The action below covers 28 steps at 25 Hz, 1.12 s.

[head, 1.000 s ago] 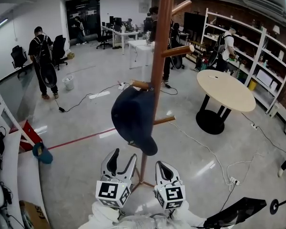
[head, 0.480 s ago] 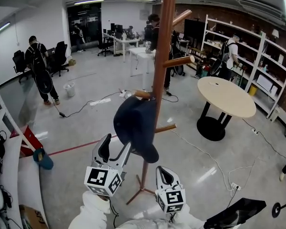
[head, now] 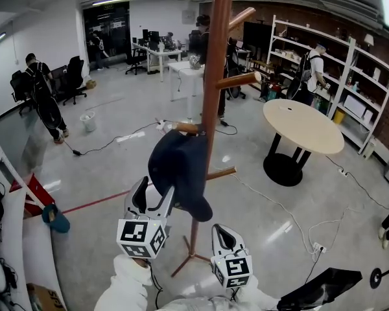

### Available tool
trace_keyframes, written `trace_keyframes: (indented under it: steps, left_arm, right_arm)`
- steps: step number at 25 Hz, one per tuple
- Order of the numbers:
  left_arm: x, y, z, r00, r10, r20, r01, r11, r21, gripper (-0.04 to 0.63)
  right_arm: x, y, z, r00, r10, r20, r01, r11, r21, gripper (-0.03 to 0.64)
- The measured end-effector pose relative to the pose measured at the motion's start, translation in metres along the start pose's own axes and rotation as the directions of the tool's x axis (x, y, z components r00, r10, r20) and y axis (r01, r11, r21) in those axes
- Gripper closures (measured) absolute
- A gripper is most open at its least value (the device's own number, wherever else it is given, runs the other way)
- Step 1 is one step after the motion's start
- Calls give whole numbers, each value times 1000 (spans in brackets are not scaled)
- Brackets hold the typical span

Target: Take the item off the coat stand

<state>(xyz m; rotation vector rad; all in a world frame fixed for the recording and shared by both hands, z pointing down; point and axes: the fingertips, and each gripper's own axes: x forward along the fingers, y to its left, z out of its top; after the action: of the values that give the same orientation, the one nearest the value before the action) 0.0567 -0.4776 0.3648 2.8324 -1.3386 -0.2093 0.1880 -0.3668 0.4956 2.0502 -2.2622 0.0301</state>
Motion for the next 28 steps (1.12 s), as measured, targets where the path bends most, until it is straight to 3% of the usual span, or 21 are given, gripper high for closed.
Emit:
trace_keyframes:
  steps: [6,10,17,24,28]
  left_arm:
    - [3,-6,4,999,-40,5,40,999,-7,306]
    - [3,-9,6,999,-36,6,36,999,8,412]
    - [3,-12,6,1000,-28,10,28,1000,11,456]
    - [-5,-16,14,1000,2,21,-3,998,62,570]
    - [-10,-16,23,999,5,51,-8,998,64,578]
  right_arm:
    - [0,-2,-3,1000,-8,-5,8,1000,9,607]
    - [1,-2,-3,1000,-10,-6,10,1000,12,607]
    - [-3,-10,-7,1000,-27,-13,27,1000,15,607]
    - [-9,-9,-6,999,-29,-14,29,999,15,607]
    - [-11,-8,-3,1000,-27,-10,27,1000,13,607]
